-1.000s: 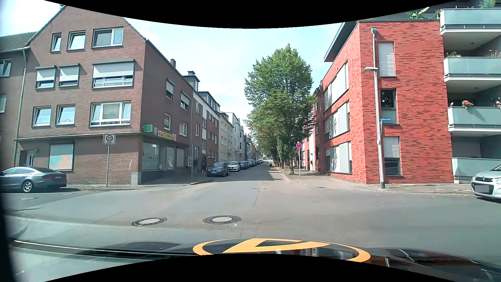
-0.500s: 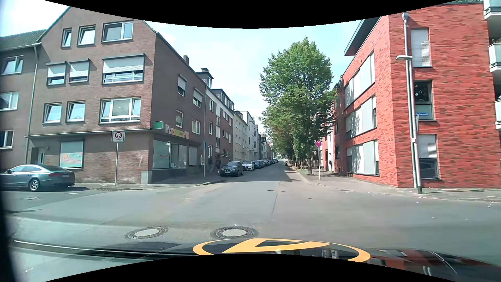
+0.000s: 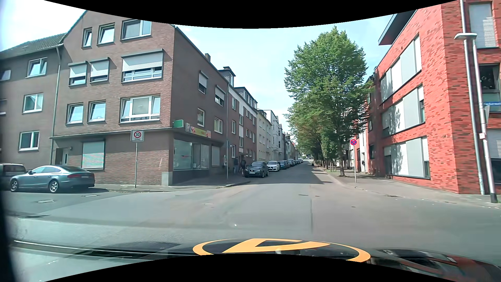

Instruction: Follow the waypoints while adhering to traffic rules and regulations

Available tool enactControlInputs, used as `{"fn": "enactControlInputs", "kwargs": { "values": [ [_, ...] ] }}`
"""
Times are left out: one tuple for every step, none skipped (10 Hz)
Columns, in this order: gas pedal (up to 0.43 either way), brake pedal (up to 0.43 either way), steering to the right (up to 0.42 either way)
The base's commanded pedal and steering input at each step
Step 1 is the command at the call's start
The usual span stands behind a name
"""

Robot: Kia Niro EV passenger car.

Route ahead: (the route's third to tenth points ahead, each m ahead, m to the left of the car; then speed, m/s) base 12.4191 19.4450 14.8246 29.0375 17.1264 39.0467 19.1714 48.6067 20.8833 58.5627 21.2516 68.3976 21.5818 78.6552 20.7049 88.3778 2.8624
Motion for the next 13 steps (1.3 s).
{"fn": "enactControlInputs", "kwargs": {
  "values": [
    [0.138, 0.000, -0.346],
    [0.138, 0.000, -0.336],
    [0.138, 0.000, -0.327],
    [0.138, 0.000, -0.323],
    [0.138, 0.000, -0.321],
    [0.150, 0.000, -0.321],
    [0.157, 0.000, -0.321],
    [0.157, 0.000, -0.321],
    [0.150, 0.000, -0.324],
    [0.150, 0.000, -0.332],
    [0.087, 0.000, -0.351],
    [0.067, 0.000, -0.371],
    [0.059, 0.000, -0.398]
  ]
}}
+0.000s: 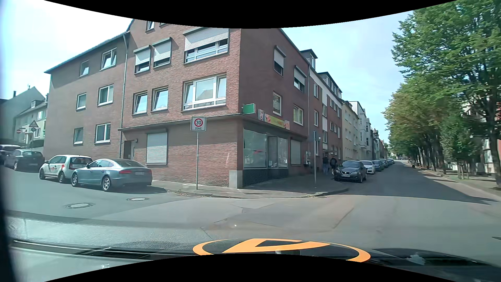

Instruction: Follow the waypoints while adhering to traffic rules and regulations

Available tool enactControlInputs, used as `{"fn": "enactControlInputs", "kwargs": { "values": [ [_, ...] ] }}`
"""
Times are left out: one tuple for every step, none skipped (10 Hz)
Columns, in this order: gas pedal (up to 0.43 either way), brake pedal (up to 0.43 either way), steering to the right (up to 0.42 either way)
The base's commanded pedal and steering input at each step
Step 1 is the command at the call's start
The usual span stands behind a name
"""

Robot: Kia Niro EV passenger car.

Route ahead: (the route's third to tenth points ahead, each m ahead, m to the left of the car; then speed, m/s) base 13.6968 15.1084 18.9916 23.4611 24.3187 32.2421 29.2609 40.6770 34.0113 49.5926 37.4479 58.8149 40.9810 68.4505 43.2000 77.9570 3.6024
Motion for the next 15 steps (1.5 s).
{"fn": "enactControlInputs", "kwargs": {
  "values": [
    [0.059, 0.000, -0.415],
    [0.059, 0.000, -0.423],
    [0.059, 0.000, -0.432],
    [0.059, 0.000, -0.448],
    [0.059, 0.000, -0.468],
    [0.059, 0.000, -0.485],
    [0.059, 0.000, -0.501],
    [0.067, 0.000, -0.511],
    [0.067, 0.000, -0.515],
    [0.067, 0.000, -0.515],
    [0.067, 0.000, -0.511],
    [0.067, 0.000, -0.511],
    [0.067, 0.000, -0.510],
    [0.079, 0.000, -0.508],
    [0.079, 0.000, -0.505]
  ]
}}
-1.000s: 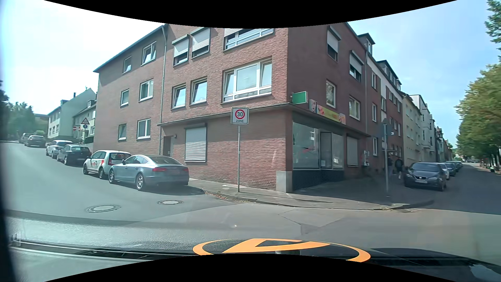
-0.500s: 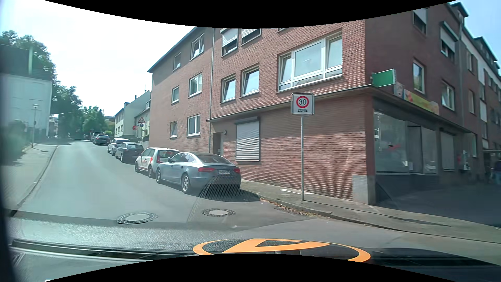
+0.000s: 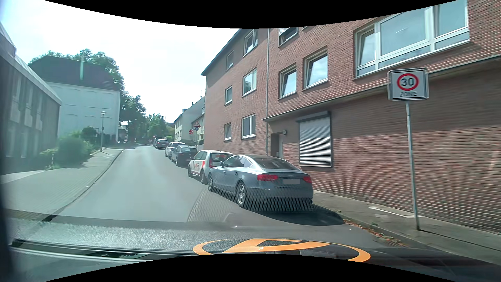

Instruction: Follow the waypoints while adhering to traffic rules and regulations

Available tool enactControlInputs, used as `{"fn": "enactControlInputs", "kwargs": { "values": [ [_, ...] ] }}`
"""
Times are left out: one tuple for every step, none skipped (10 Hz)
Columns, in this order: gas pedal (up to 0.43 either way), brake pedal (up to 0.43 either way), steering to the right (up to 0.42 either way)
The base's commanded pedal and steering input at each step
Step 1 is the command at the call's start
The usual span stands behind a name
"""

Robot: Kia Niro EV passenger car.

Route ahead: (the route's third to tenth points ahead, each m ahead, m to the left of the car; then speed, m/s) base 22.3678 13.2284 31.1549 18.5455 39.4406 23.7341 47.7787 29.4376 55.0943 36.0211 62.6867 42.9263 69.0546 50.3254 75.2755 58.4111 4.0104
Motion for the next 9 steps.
{"fn": "enactControlInputs", "kwargs": {
  "values": [
    [0.079, 0.000, -0.498],
    [0.079, 0.000, -0.486],
    [0.079, 0.000, -0.467],
    [0.079, 0.000, -0.443],
    [0.079, 0.000, -0.409],
    [0.079, 0.000, -0.379],
    [0.079, 0.000, -0.340],
    [0.079, 0.000, -0.298],
    [0.079, 0.000, -0.264]
  ]
}}
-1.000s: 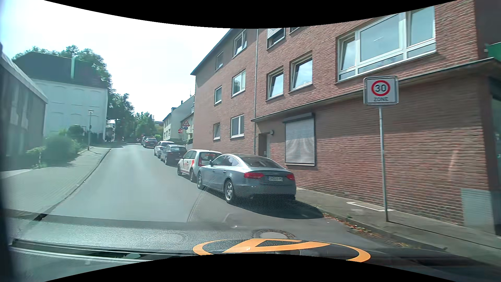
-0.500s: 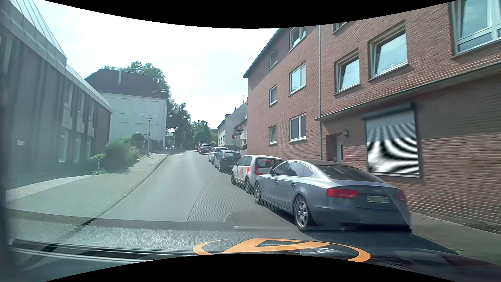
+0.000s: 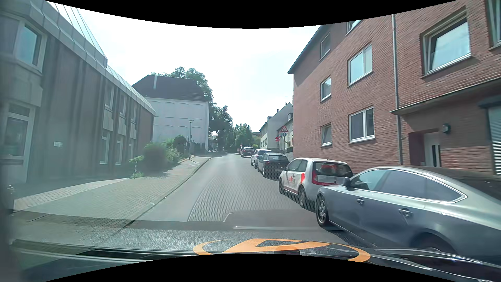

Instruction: Follow the waypoints while adhering to traffic rules and regulations

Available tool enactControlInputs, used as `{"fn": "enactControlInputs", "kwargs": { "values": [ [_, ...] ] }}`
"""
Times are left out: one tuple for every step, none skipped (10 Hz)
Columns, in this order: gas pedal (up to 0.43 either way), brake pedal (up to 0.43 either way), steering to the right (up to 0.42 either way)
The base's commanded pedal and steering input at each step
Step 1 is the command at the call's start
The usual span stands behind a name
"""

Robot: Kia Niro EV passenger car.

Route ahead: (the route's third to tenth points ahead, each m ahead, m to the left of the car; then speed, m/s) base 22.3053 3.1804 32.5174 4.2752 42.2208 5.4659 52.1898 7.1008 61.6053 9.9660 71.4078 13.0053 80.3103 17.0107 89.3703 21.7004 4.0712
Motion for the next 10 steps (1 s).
{"fn": "enactControlInputs", "kwargs": {
  "values": [
    [0.079, 0.000, -0.230],
    [0.079, 0.000, -0.203],
    [0.079, 0.000, -0.178],
    [0.079, 0.000, -0.152],
    [0.079, 0.000, -0.130],
    [0.079, 0.000, -0.117],
    [0.087, 0.000, -0.102],
    [0.087, 0.000, -0.086],
    [0.087, 0.000, -0.079],
    [0.087, 0.000, -0.070]
  ]
}}
